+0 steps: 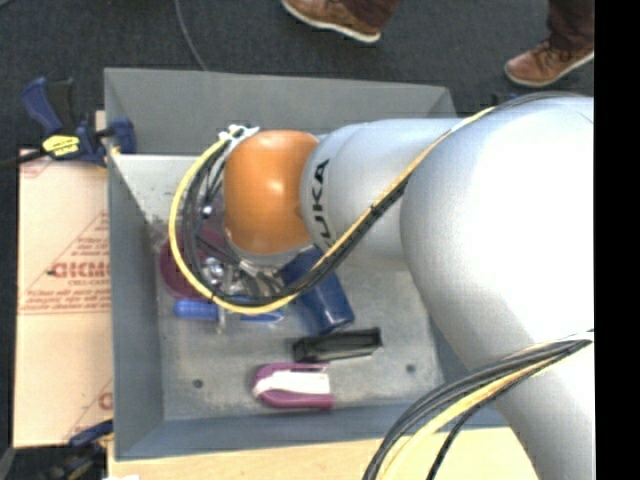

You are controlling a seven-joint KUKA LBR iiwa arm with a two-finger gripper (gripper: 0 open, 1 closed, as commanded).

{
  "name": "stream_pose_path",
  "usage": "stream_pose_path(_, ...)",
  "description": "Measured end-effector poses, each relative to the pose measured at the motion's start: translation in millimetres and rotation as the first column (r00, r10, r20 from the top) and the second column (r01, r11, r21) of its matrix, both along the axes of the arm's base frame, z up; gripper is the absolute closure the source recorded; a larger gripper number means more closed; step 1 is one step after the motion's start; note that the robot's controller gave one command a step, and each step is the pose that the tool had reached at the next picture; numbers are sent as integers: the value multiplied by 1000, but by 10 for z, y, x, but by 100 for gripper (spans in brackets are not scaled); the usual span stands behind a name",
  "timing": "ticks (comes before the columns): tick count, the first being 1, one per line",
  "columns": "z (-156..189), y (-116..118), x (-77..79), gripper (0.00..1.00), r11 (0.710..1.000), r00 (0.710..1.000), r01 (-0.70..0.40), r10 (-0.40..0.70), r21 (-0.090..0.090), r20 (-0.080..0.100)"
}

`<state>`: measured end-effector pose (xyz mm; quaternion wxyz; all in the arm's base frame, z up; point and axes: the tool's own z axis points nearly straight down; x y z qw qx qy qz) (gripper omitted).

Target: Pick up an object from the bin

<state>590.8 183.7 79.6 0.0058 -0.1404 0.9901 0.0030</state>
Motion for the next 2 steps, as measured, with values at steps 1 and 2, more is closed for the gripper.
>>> stream_pose_path(1, 237, -11, -27, 100, 1000, 1000, 1, -1, -3, -9)
stream_pose_path(2, 646, -11, 0, 100, 1000, 1000, 2, -2, -1, 0)
